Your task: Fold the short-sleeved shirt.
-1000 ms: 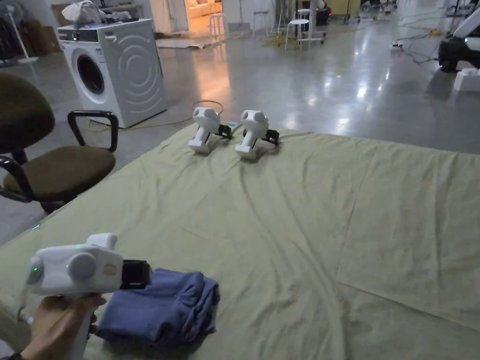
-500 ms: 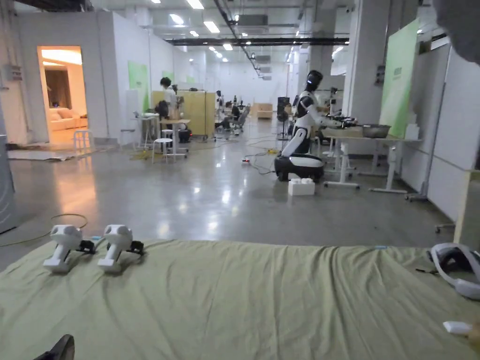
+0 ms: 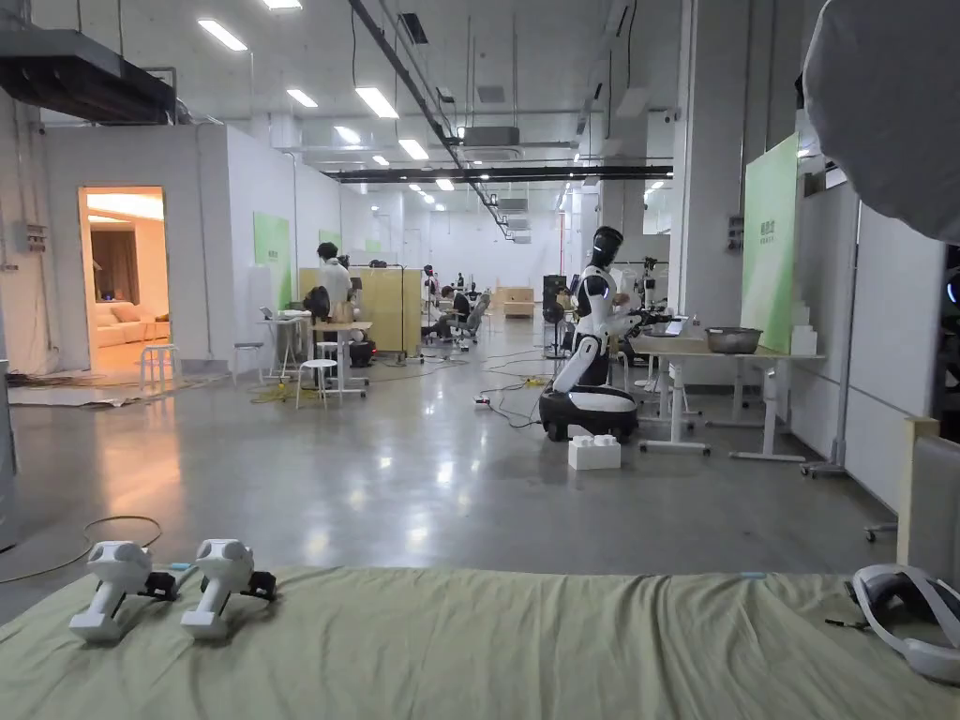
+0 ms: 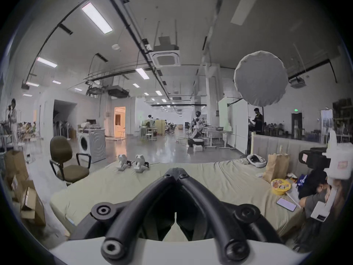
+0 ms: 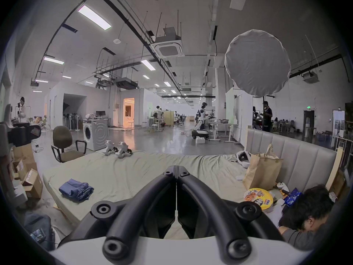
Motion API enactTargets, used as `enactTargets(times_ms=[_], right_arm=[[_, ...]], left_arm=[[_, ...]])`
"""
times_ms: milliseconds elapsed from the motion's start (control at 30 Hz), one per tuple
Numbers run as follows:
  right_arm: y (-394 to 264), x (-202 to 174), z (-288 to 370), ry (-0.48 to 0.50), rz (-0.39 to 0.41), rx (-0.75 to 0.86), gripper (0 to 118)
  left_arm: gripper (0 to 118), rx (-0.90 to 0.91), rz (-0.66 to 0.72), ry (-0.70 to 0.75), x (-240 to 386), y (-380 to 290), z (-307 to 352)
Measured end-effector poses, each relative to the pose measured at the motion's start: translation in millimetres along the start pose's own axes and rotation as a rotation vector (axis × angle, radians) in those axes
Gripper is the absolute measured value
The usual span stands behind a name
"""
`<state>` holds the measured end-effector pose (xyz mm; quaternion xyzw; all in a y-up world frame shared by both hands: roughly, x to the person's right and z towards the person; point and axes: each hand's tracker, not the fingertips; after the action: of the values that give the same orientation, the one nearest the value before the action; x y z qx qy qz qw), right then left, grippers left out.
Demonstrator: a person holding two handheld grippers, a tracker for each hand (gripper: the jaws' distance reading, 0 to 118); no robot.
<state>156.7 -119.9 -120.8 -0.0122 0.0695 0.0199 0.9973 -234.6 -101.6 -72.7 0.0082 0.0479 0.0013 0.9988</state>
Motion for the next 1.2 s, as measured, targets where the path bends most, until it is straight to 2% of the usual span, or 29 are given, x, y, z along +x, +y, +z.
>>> enactTargets(times_ms=[133, 367, 700, 733, 800, 833, 867, 900, 933, 967, 1067, 1200], right_arm=[[-2, 1, -1, -0.004, -0.01, -0.001, 3], [2, -3, -1, -0.032, 0.031, 0.012, 3], [0, -1, -4, -0.046, 0.021, 0.007, 3], [0, 0, -4, -0.04, 0.014, 0.008, 6], [1, 2, -5, -0.02, -0.008, 0.001, 24], [1, 3, -5, -0.012, -0.018, 0.003, 38], [2, 4, -5, -0.003, -0.031, -0.001, 73], [2, 4, -6, -0.005, -0.036, 0.001, 96], [2, 4, -6, 0.002, -0.049, 0.006, 112], [2, 5, -6, 0.016, -0.066, 0.015, 118], [4, 6, 1, 0.026, -0.096, 0.082, 118], [11, 11, -3, 0.079, -0.127, 0.054, 118]], left_arm=[[1, -0.002, 0.002, 0.003, 2, 4, 1], [1, -0.007, -0.018, -0.011, 6, 4, -3], [1, -0.002, -0.022, -0.023, 9, 9, -8], [1, 0.001, -0.026, -0.029, 10, 10, -8], [4, -0.002, -0.026, -0.048, 12, 11, -10], [20, -0.005, -0.023, -0.052, 13, 13, -11], [71, -0.01, -0.017, -0.054, 14, 13, -12], [104, -0.034, -0.012, -0.063, 16, 12, -15], [114, -0.021, -0.015, -0.063, 17, 11, -16], [114, 0.0, -0.018, -0.063, 18, 9, -15], [118, -0.005, -0.022, -0.064, 22, 9, -19], [118, 0.0, -0.033, -0.065, 28, 9, -20]])
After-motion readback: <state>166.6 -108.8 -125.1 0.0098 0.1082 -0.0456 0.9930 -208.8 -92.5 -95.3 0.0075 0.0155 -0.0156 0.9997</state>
